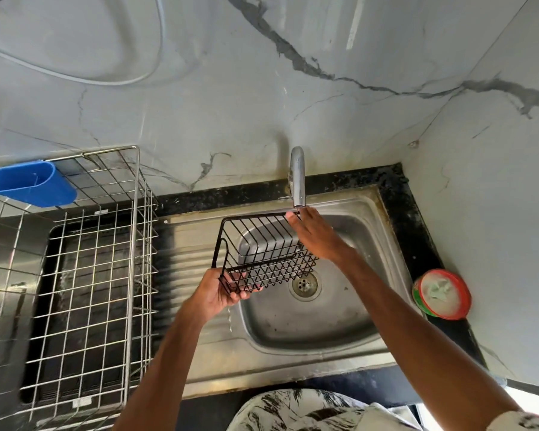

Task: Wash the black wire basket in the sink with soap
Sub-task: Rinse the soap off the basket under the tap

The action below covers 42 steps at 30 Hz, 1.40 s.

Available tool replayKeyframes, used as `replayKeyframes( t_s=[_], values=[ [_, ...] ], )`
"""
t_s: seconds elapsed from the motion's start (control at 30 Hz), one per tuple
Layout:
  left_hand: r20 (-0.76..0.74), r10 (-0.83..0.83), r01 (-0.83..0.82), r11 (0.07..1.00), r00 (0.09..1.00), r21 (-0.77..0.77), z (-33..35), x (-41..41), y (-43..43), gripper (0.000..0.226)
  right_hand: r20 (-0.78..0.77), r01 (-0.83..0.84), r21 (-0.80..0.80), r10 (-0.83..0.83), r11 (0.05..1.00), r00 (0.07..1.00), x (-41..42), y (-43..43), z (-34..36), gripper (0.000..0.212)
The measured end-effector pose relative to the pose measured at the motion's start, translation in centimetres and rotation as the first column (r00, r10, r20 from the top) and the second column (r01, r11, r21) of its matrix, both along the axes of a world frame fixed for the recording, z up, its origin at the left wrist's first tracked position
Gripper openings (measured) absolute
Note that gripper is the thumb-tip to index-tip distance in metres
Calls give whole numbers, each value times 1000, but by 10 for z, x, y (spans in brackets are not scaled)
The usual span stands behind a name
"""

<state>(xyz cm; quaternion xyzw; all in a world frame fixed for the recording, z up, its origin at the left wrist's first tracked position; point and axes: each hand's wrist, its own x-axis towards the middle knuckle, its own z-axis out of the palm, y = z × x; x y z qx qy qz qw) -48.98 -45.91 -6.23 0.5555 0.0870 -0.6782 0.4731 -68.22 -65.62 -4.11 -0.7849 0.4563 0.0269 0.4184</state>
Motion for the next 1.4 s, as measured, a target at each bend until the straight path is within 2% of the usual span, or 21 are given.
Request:
replayKeyframes(
  t_s=[0.07, 0.13, 0.2, 0.27, 0.3, 0.37, 0.47, 0.5, 0.6, 0.7, 0.83, 0.97, 1.07, 1.17, 1.23, 1.3, 1.4],
  values=[
    [-5, 7, -7, 1000, 1000, 3, -2, -3, 2, 31, 28, 59, 96, -62, 994, 998, -7, -23, -11, 93],
    [-6, 28, -28, 1000, 1000, 11, -5, -7, 3, 31, 30, 145, 247, -157, 958, 987, -8, -36, -14, 74],
    [-7, 63, -63, 998, 998, 8, -7, -12, 2, 32, 85, 279, 383, -334, 881, 939, -2, -40, -9, 54],
    [-7, 116, -116, 993, 993, 9, -7, -19, 2, 34, 136, 369, 413, -457, 833, 879, 6, -37, -6, 40],
    [-21, 142, -142, 990, 990, 11, -7, -22, 2, 34, 154, 385, 405, -476, 830, 866, 7, -35, -5, 41],
    [-55, 174, -174, 985, 983, 14, -11, -25, 5, 36, 170, 345, 407, -441, 846, 881, 7, -31, -3, 58],
    [-64, 164, -163, 986, 984, 19, -16, -28, 7, 41, 106, 288, 344, -342, 894, 934, 4, -30, -1, 109],
    [-77, 158, -157, 987, 984, 17, -16, -30, 6, 44, 97, 282, 317, -326, 905, 940, 4, -32, 0, 112],
    [-105, 150, -149, 989, 983, 20, -20, -33, 3, 47, 46, 279, 256, -300, 925, 953, 4, -40, 7, 99],
    [-62, 126, -122, 990, 990, 71, -22, -33, 0, 45, -58, 290, 202, -284, 936, 957, 1, -47, 10, 106],
    [190, 12, -50, 979, 982, 196, -17, -31, -11, 48, -70, 342, 137, -335, 930, 940, -3, -45, 13, 91],
    [291, 5, -72, 973, 957, 220, -7, -21, -22, 74, -86, 336, 35, -333, 941, 939, -1, -40, 14, 77],
    [324, 52, -102, 985, 945, 141, 8, -21, -26, 90, -58, 315, -18, -315, 949, 947, 4, -35, 21, 75],
    [437, -109, 58, 990, 893, 127, 8, -27, -34, 94, -13, 310, -74, -312, 948, 950, 13, -27, 28, 86],
    [455, -141, 57, 980, 879, 193, -1, -29, -39, 89, -6, 262, -144, -266, 954, 964, 19, -17, 33, 88],
    [400, -113, 17, 972, 909, 236, -10, -31, -41, 78, -8, 184, -219, -190, 958, 982, 24, -5, 35, 91],
    [323, -139, 60, 968, 936, 244, -23, -36, -38, 65, -138, 50, -304, -96, 951, 986, 29, 8, 37, 88]
  ],
)
